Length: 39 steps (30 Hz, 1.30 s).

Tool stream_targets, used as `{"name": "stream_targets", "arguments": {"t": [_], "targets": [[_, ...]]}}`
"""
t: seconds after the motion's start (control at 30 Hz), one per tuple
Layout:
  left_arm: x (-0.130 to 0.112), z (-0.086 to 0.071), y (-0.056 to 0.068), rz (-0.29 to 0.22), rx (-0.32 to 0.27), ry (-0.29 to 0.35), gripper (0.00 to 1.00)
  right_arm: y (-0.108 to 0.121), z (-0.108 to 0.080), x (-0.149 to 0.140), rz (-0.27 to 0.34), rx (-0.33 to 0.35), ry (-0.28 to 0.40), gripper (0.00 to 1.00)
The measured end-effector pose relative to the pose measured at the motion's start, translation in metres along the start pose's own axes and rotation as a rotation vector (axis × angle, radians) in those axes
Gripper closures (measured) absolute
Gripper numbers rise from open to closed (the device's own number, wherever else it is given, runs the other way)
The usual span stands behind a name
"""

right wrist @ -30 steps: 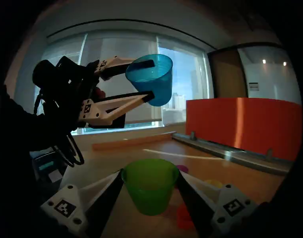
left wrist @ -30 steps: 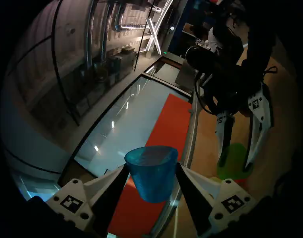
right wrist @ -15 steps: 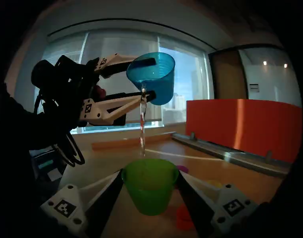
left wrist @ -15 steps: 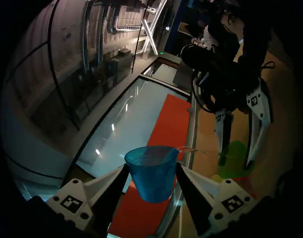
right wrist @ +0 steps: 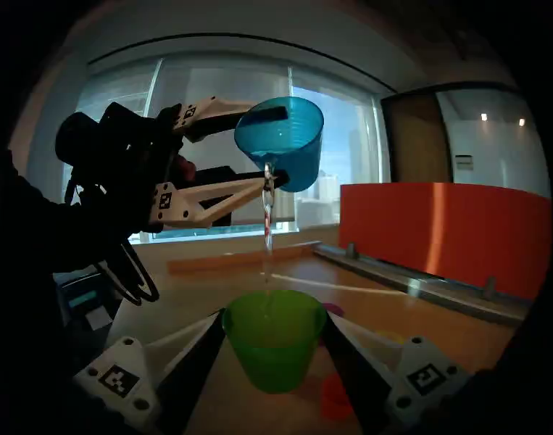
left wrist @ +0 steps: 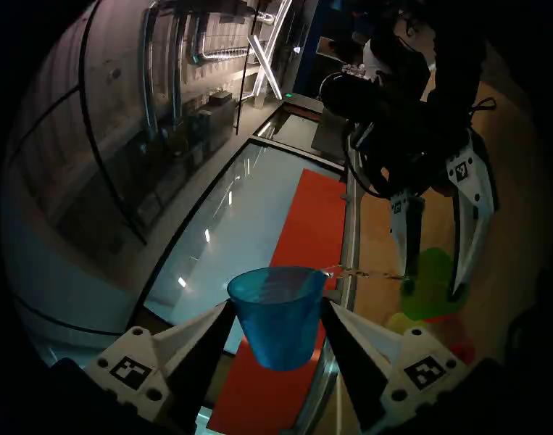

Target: Pour water

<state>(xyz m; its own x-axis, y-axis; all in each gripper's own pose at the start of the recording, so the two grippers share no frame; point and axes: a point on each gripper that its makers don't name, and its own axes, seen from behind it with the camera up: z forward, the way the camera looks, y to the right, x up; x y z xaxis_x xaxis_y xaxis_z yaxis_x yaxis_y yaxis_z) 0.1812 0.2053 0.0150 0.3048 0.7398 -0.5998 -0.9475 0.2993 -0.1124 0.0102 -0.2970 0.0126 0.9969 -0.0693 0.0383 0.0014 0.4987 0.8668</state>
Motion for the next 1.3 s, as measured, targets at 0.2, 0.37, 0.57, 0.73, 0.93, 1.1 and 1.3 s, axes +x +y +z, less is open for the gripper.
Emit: {"name": "stream_targets", "arguments": {"t": [0.2, 0.37, 0.57, 0.73, 0.93, 1.1, 1.3], "targets": [[0.0008, -0.0002, -0.0009, 0.023, 0.001, 0.0, 0.15, -0.0004, -0.0004, 0.0009, 0.0, -0.002, 0.0, 0.07], [0.0001, -0.0002, -0.0008, 0.038, 0.001, -0.001, 0.15, -0.001, 0.0005, 0.0039, -0.001, -0.003, 0.001, 0.07], [0.0005, -0.0008, 0.0004, 0.059, -0.002, -0.001, 0.15, 0.0001, -0.0005, 0.0046, -0.004, -0.007, -0.003, 0.07], [0.0017, 0.0001, 0.0018, 0.074, -0.001, 0.002, 0.15, 0.0012, -0.0015, 0.0043, -0.002, -0.01, -0.001, 0.07], [0.0032, 0.0005, -0.0006, 0.096, 0.001, 0.006, 0.15, 0.0006, -0.0013, 0.0049, -0.005, -0.01, -0.001, 0.07], [0.0032, 0.002, -0.002, 0.11, 0.001, 0.009, 0.15, 0.0011, -0.0019, 0.0046, -0.005, -0.011, -0.001, 0.07], [0.0021, 0.0042, -0.0048, 0.136, 0.002, 0.006, 0.15, 0.0036, -0.0033, 0.0046, -0.007, -0.015, 0.001, 0.07]]}}
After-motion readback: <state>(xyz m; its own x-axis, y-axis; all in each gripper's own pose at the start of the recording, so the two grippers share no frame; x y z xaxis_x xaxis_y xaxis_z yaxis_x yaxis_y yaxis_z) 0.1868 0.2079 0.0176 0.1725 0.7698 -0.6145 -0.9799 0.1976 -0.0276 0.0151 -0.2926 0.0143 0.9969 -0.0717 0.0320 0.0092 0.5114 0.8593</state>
